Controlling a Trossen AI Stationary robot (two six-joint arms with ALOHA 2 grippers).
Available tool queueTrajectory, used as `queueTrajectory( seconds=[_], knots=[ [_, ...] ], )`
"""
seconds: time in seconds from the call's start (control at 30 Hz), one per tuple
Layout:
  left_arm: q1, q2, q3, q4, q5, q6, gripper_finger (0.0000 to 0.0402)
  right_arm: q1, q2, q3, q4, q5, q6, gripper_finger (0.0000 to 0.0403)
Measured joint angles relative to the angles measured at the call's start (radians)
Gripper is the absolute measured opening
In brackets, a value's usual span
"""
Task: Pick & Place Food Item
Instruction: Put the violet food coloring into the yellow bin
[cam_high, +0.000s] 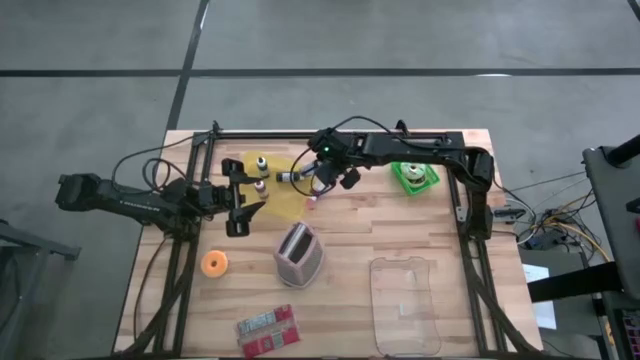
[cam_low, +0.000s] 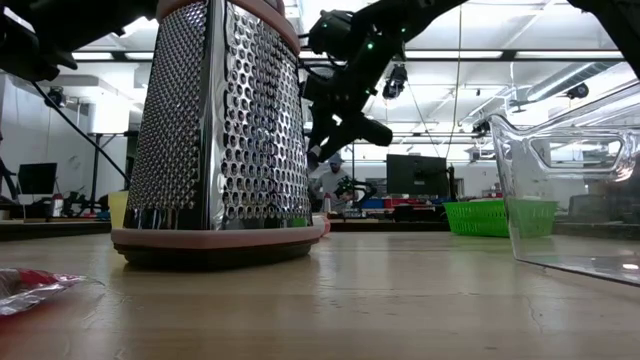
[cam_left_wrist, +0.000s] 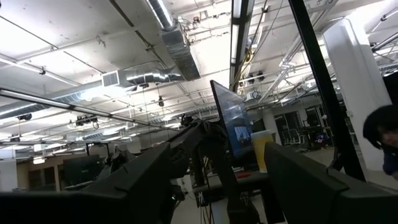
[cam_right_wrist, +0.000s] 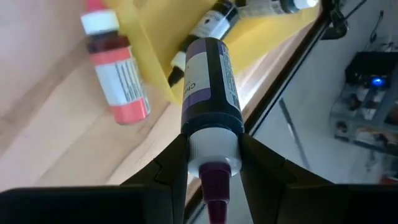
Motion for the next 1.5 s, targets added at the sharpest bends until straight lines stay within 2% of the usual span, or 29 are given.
queueTrajectory(
  seconds=[0.27, 0.37, 0.5, 0.63, 0.77, 0.93, 1.23, 1.5],
  knots=[
    [0.0, -0.002, -0.001, -0.033, 0.001, -0.014, 0.0261, 0.028, 0.119, 0.069, -0.053, 0.153, -0.079, 0.0107],
    [0.0, -0.005, -0.001, -0.036, 0.0, -0.021, 0.0261, 0.043, 0.19, 0.12, -0.082, 0.241, -0.108, 0.0107],
    [0.0, -0.006, -0.001, -0.042, 0.0, -0.023, 0.0261, 0.065, 0.271, 0.219, -0.154, 0.365, -0.165, 0.0107],
    [0.0, -0.006, -0.001, -0.046, 0.0, -0.027, 0.0261, 0.081, 0.345, 0.342, -0.249, 0.446, -0.174, 0.0107],
    [0.0, -0.007, -0.001, -0.056, 0.0, -0.03, 0.0261, 0.095, 0.388, 0.439, -0.297, 0.468, -0.189, 0.0107],
    [0.0, -0.011, -0.001, -0.059, 0.0, -0.03, 0.0261, 0.126, 0.389, 0.485, -0.335, 0.477, -0.246, 0.0107],
    [0.0, -0.014, -0.001, -0.058, 0.0, -0.05, 0.0261, 0.143, 0.39, 0.466, -0.436, 0.457, -0.268, 0.0107],
    [0.0, -0.014, -0.001, -0.058, 0.0, -0.064, 0.0261, 0.157, 0.389, 0.448, -0.451, 0.454, -0.306, 0.0107]
  ],
)
